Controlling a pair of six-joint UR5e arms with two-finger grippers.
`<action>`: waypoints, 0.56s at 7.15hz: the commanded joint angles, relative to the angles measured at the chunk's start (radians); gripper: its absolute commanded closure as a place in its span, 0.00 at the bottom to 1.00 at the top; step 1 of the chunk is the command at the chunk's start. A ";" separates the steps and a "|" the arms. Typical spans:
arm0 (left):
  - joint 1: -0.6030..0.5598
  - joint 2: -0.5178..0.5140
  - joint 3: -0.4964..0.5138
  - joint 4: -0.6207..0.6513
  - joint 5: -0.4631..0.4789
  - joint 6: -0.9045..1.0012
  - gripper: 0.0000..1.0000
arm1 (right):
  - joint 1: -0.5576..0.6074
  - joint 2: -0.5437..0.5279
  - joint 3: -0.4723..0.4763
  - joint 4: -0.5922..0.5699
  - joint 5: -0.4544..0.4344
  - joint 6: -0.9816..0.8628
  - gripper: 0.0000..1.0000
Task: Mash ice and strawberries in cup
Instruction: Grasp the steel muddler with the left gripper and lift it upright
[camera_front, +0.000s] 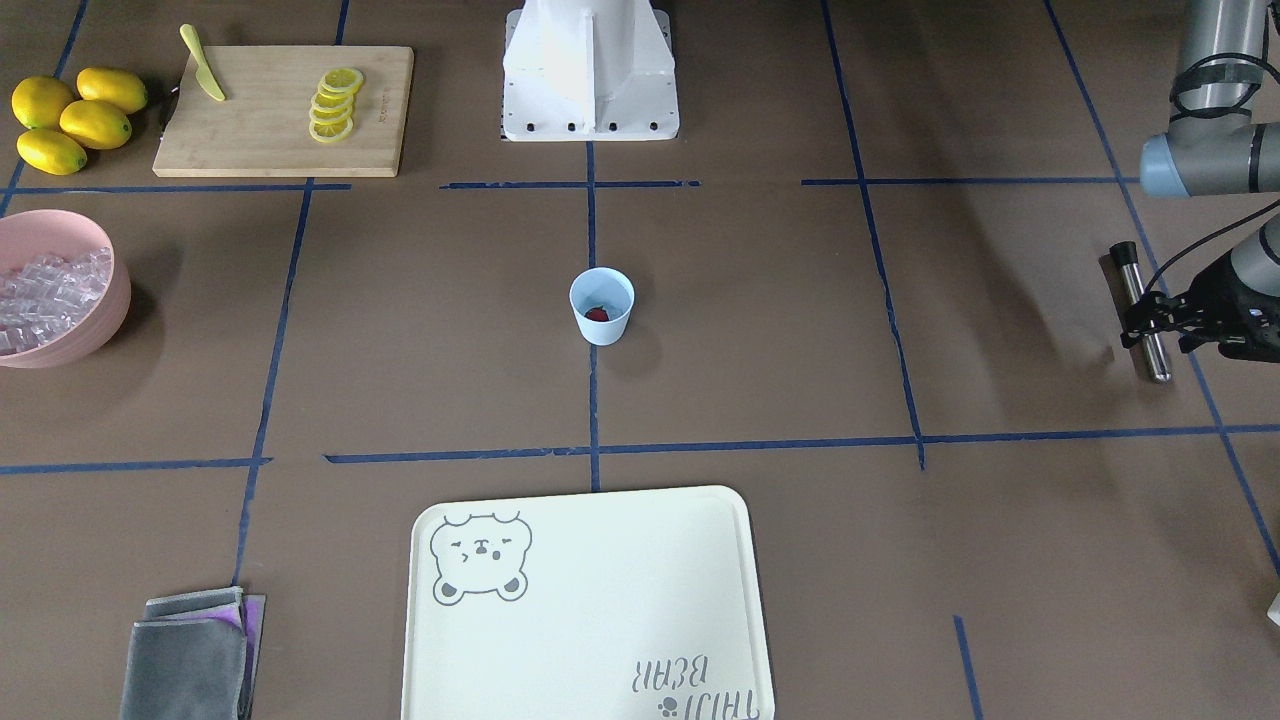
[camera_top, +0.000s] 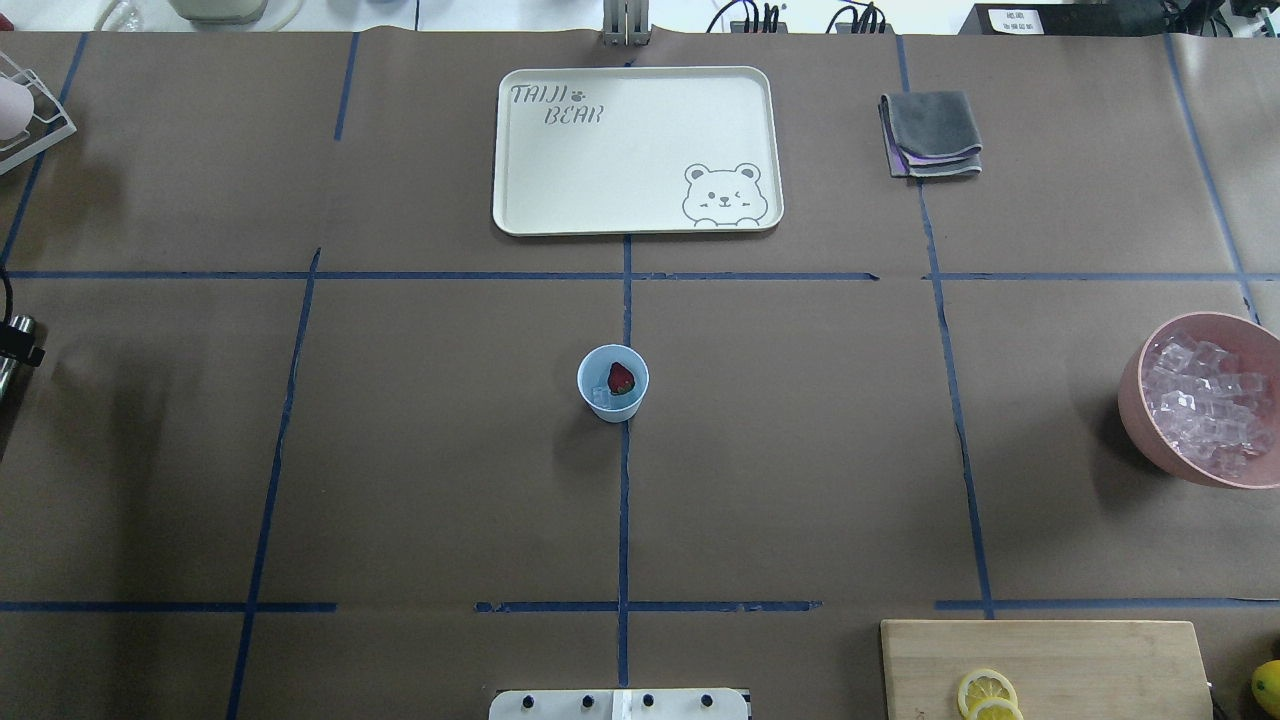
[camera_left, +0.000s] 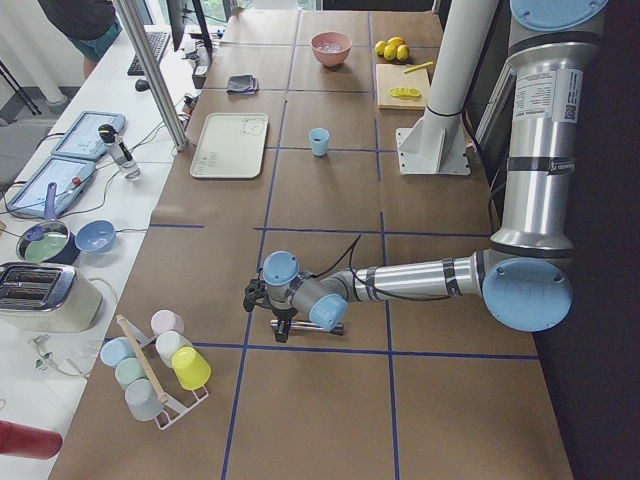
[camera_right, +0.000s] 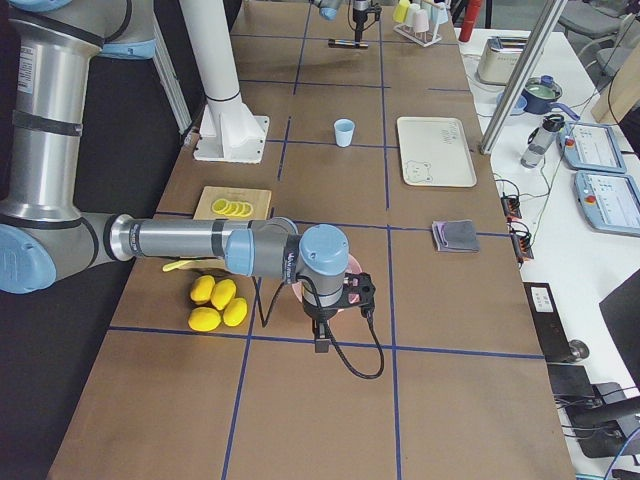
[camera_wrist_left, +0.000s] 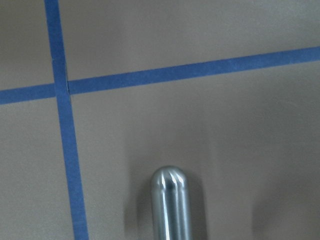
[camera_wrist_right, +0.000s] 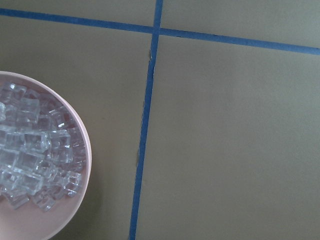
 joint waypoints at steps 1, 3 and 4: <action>0.001 0.000 -0.002 0.003 -0.002 0.009 0.94 | 0.000 0.000 0.001 0.000 0.000 -0.001 0.00; -0.001 -0.002 -0.019 0.003 -0.008 0.014 1.00 | 0.000 0.000 0.001 0.000 0.005 0.001 0.00; -0.001 0.001 -0.091 0.032 -0.037 0.012 1.00 | 0.000 0.000 0.003 0.000 0.006 0.001 0.00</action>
